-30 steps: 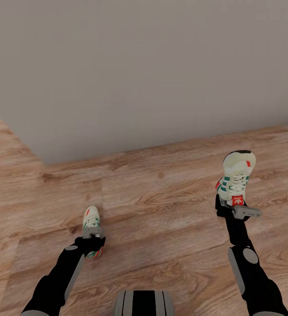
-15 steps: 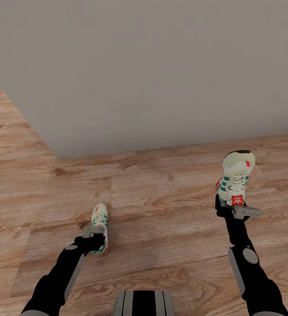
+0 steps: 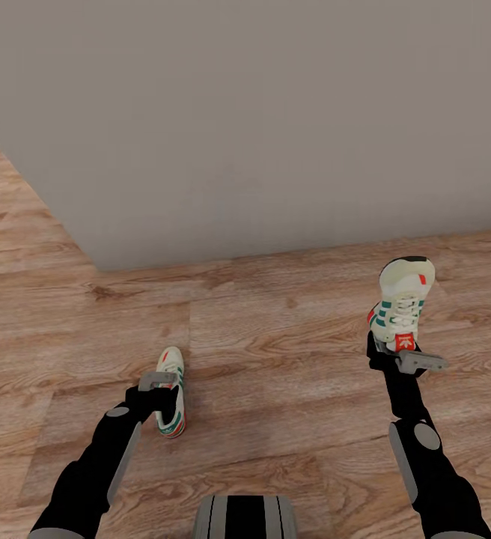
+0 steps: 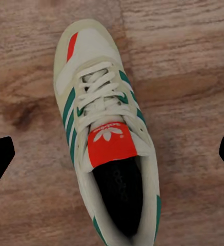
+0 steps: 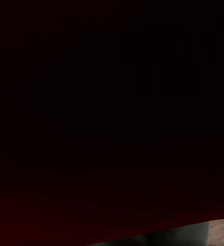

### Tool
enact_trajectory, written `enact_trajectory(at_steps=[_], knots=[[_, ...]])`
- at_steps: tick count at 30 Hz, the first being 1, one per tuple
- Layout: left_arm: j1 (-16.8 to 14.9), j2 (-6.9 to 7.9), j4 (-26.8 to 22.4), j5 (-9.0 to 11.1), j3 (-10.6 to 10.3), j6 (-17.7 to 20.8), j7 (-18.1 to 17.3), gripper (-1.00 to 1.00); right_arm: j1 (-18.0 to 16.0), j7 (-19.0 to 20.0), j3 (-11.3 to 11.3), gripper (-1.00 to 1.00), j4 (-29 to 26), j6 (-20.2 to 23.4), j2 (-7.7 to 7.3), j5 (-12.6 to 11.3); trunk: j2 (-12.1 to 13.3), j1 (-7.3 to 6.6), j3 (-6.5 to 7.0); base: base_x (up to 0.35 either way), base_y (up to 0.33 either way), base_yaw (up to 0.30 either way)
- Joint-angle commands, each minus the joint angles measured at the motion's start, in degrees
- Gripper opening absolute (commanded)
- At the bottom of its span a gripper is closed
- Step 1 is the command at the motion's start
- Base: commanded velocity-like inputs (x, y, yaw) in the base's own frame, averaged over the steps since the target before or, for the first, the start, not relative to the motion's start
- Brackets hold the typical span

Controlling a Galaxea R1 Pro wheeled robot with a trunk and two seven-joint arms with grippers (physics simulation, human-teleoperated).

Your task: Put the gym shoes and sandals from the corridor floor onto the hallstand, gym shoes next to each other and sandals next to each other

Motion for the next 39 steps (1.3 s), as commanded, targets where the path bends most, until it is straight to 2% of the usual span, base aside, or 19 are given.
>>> enact_trajectory(at_steps=[1, 16, 31, 39], knots=[[0.0, -0.03, -0.08, 0.0, 0.01, -0.02, 0.0, 1.0, 0.0, -0.01, -0.01, -1.0, 0.0, 0.0, 0.0, -0.08, 0.0, 0.0, 0.0, 0.066, 0.02, 0.0], [0.0, -0.05, -0.22, 0.0, -0.06, 0.0, 0.13, 1.0, 0.0, 0.0, 0.05, -1.0, 0.0, -0.01, 0.0, 0.0, 0.0, 0.0, 0.0, 0.249, 0.062, 0.0], [0.0, -0.08, -0.15, 0.0, -0.05, 0.0, 0.16, 1.0, 0.0, -0.02, 0.04, -1.0, 0.0, -0.02, 0.0, -0.01, 0.0, 0.0, 0.0, 0.023, 0.0, 0.0], [0.0, -0.08, -0.18, 0.0, -0.05, -0.01, 0.18, 1.0, 0.0, -0.07, 0.01, -1.0, 0.03, -0.03, 0.0, -0.01, 0.0, 0.0, 0.0, 0.141, -0.142, 0.0]])
